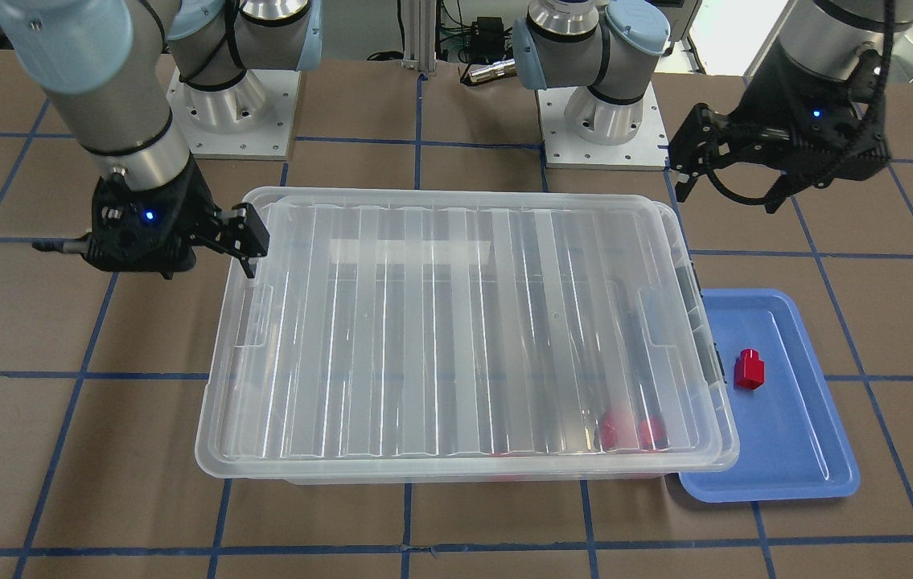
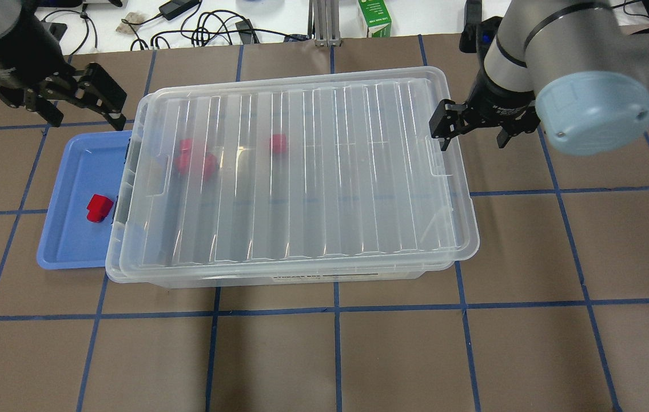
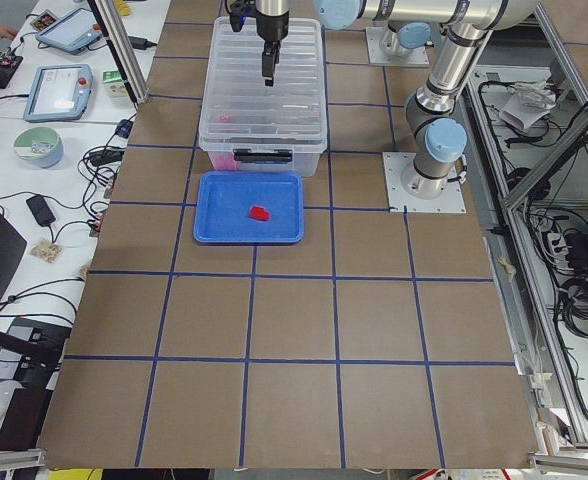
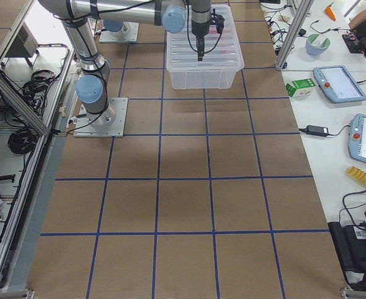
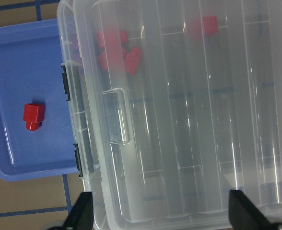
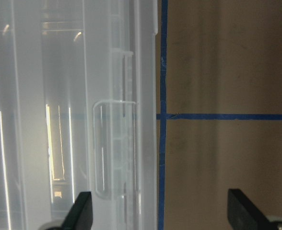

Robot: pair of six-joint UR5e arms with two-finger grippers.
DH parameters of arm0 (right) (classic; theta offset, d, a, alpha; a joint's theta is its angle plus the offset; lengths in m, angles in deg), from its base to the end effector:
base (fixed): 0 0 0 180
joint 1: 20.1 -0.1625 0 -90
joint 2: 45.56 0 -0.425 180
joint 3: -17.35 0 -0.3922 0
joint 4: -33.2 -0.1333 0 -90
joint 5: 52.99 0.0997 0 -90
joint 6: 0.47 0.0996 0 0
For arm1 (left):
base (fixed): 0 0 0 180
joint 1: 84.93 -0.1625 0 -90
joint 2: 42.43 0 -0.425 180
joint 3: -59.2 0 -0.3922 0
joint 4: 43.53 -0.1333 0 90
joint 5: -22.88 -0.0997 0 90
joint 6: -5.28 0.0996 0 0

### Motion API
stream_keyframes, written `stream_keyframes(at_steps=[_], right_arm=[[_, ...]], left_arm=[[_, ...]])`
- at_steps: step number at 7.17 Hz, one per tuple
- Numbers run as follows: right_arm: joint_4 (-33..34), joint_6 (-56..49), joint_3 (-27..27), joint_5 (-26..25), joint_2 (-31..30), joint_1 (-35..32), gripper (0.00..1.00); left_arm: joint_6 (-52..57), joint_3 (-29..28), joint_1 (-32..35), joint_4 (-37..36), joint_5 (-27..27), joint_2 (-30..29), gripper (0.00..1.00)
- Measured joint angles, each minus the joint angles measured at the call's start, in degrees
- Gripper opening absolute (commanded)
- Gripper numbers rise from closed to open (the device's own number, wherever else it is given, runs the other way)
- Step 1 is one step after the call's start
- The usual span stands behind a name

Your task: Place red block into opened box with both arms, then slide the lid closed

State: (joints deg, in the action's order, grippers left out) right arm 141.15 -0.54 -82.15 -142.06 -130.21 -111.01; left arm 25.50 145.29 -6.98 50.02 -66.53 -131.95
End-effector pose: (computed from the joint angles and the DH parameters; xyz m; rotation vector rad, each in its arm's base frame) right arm 0.1432 -0.5215 0.3911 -0.0274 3.1237 -0.0843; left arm -0.0294 -0.5059 0.5194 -0.2235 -3.1277 0.0266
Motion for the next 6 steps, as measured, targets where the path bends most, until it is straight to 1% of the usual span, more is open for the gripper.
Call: stream_keyframes(at_steps=[1,2,3,4,5,6], right_arm=[[2.4,-0.1,-1.0,-0.1,1.5,0.1,1.0],[3.1,-0.2,-1.3,-0.2,2.3,0.2,1.0],[3.2,-0.2,-1.6,-0.3,2.7,0.3,1.0],[3.4,-0.2,-1.9,-0.4,2.9,0.3,1.0],[3.7,-0.2,-2.1,-1.5,3.0,0.4,1.0],[3.8,-0.2,-2.2,-4.1,3.1,0.4,1.0]], left_arm=[[6.7,0.9,-5.1,-0.4,0.2,-1.4,1.0],[13.6,3.4,-9.9,-3.9,0.3,-3.7,1.0],[19.3,7.6,-14.1,-10.9,0.5,-6.5,1.0],[23.4,12.0,-16.8,-18.6,0.6,-9.3,1.0],[25.9,15.3,-18.1,-24.9,0.6,-11.8,1.0],[27.0,17.4,-18.6,-28.7,0.7,-14.2,1.0]])
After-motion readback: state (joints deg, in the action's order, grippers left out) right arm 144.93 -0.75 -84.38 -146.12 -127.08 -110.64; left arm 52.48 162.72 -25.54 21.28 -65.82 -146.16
